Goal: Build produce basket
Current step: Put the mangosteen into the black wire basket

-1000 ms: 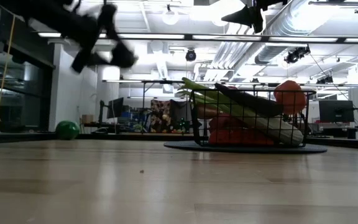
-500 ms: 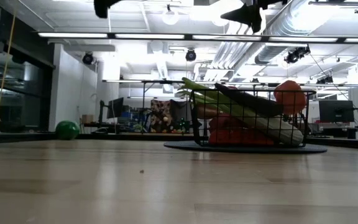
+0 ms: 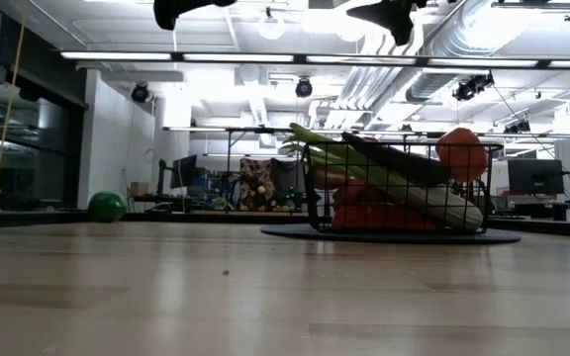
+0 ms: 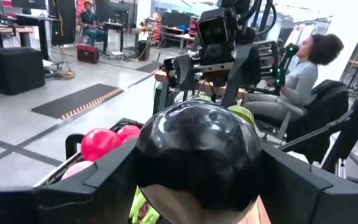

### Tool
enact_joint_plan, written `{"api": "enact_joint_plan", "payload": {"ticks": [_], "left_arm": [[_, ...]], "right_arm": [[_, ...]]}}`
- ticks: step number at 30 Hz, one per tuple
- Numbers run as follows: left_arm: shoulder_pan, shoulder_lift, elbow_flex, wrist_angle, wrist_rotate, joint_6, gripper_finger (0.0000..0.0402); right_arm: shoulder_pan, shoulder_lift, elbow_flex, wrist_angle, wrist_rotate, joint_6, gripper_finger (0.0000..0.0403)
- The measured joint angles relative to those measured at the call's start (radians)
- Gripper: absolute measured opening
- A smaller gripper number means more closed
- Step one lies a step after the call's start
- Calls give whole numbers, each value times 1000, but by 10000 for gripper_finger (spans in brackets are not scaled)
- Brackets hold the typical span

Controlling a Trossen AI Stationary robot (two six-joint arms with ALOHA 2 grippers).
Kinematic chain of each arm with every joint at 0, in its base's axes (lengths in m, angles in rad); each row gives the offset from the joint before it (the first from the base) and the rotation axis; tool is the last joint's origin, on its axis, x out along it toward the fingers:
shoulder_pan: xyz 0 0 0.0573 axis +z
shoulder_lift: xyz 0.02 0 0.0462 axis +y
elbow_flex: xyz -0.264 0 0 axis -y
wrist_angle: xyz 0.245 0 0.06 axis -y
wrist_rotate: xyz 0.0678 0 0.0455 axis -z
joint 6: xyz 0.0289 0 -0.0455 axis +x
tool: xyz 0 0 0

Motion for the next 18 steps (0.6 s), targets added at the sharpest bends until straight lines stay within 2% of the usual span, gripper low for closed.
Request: {"api": "enact_joint_plan", "payload": {"ticks": [5, 10, 13, 18], "left_arm": [[0, -1, 0, 5, 0, -13, 266], [12, 28, 1, 46, 14, -145, 266], [24, 70, 16, 46, 46, -210, 266], [29, 173, 85, 34, 95, -282, 266]], "right_arm": [[0, 0, 0, 21, 1, -16, 300], [11, 7, 0, 81, 14, -100, 300], [37, 29, 16, 96, 70, -167, 300], [81, 111, 107, -24, 129, -320, 300]]}}
